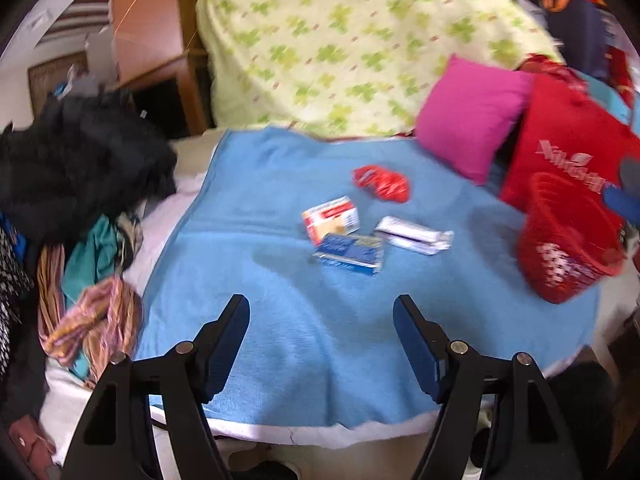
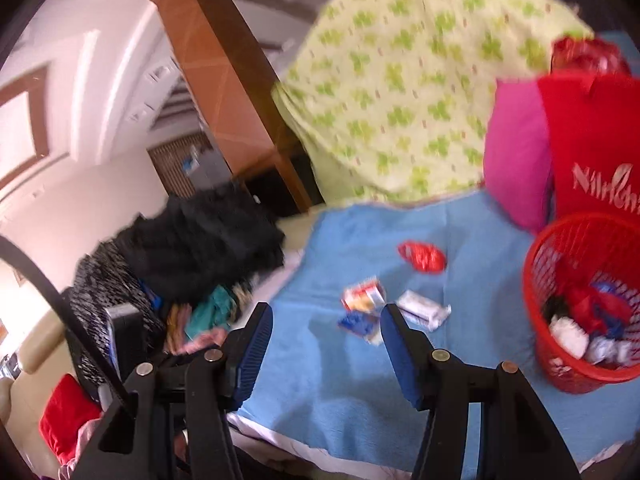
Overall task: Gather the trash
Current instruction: 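Move both open tools back over the medicine boxes on the blanket, then grasp the blue foil packet with the left tool while the right tool grasps the white medicine box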
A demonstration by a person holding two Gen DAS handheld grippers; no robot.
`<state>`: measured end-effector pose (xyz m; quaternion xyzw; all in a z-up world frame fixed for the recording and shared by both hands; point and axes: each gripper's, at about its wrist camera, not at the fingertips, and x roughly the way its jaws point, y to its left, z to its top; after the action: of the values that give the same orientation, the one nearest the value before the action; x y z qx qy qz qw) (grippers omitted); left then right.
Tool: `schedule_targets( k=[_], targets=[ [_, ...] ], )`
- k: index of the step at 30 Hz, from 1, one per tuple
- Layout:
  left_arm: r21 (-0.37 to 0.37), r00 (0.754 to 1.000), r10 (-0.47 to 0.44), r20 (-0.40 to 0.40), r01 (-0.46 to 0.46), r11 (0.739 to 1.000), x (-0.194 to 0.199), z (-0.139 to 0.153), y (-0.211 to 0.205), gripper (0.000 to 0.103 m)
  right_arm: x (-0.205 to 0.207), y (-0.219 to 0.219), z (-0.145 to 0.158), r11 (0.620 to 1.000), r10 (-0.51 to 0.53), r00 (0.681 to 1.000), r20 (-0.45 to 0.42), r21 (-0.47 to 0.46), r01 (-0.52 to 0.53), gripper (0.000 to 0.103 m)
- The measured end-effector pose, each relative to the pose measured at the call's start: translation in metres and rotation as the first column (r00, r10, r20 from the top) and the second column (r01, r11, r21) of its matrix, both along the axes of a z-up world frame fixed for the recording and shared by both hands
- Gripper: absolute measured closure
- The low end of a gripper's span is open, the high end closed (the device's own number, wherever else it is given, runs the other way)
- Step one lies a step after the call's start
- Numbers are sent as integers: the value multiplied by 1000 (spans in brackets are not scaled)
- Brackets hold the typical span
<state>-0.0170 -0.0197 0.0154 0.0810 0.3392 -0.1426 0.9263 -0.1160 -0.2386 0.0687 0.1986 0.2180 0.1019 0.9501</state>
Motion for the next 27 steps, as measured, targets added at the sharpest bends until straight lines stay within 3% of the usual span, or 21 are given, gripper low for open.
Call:
schedule_targets(
  k=[7,15,18,20,22,24,27],
  targets=[
    [-13,996,58,-66,-59,998,64,-39,-3,28,80,-4,-66,1000,15,987,-159,0,-16,43],
    [-60,993,86,-81,-91,994,139,-50,-17,28,147,-9,-94,998,13,977,-214,-57,-26,43],
    [-52,992,92,-82,-96,994,153,-64,-19,28,170,-15,-99,998,6,976,-218,-66,-21,43],
    [-11,981,116,-154,-119,993,164,-83,-19,28,183,-20,-107,998,10,977,-213,-59,-23,43],
    [-28,975,114,-192,-121,992,168,-88,-18,28,195,-26,-123,998,-23,970,-241,-55,10,43],
    [-36,976,104,-192,-113,993,169,-87,-19,28,204,-30,-131,1000,-10,956,-293,-25,3,43],
    [-7,977,117,-177,-120,993,167,-88,-22,28,206,-32,-129,999,-22,962,-273,-54,7,43]
  ],
)
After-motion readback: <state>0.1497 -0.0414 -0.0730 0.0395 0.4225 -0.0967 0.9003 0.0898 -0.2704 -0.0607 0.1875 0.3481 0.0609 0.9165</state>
